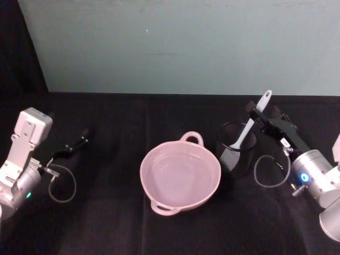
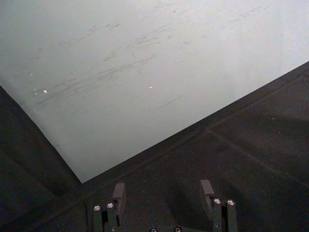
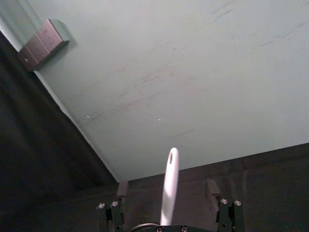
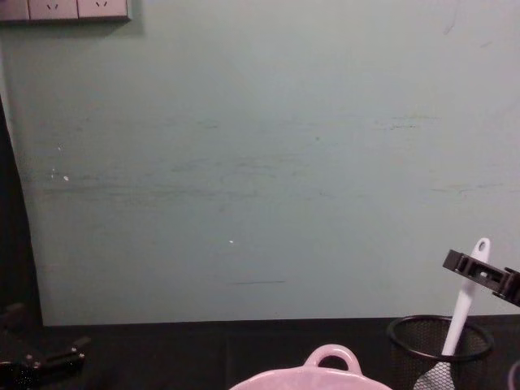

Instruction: Use the one hand to pick up the spoon and stir the clear water in the bowl.

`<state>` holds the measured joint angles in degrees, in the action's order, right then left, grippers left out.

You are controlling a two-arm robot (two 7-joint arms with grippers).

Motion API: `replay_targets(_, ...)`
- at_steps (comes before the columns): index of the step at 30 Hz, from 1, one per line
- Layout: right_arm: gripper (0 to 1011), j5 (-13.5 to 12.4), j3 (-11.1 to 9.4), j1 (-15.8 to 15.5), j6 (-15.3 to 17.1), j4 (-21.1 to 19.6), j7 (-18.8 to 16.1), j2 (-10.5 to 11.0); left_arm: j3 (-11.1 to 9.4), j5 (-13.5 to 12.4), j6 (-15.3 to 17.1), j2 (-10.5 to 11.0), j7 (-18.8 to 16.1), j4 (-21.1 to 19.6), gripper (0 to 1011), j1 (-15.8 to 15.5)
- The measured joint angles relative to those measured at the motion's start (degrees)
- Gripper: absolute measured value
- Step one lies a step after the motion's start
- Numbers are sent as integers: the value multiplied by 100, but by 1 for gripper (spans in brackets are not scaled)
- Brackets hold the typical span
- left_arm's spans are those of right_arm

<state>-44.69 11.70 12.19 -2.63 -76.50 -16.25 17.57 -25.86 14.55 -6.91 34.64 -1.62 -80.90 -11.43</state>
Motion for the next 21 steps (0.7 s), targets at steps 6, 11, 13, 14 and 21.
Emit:
replay_targets(6, 1002, 412, -2, -169, 103, -308, 295, 141, 0, 0, 0, 0, 0, 0, 1005, 0)
replay_targets(11, 1002, 1004, 117, -432, 263, -777, 643, 335, 0, 0, 0, 0, 0, 0, 1005, 0)
replay_targets(13, 1003, 1304, 171, -588, 320, -1010, 833, 430, 0, 0, 0, 0, 0, 0, 1005, 0)
replay_targets(14, 1002, 1304, 171, -588, 320, -1010, 833, 430, 0, 0, 0, 0, 0, 0, 1005, 0)
replay_targets(21, 1002, 2283, 255, -1131, 302, -1547, 1461, 619, 0, 0, 0, 0, 0, 0, 1005, 0)
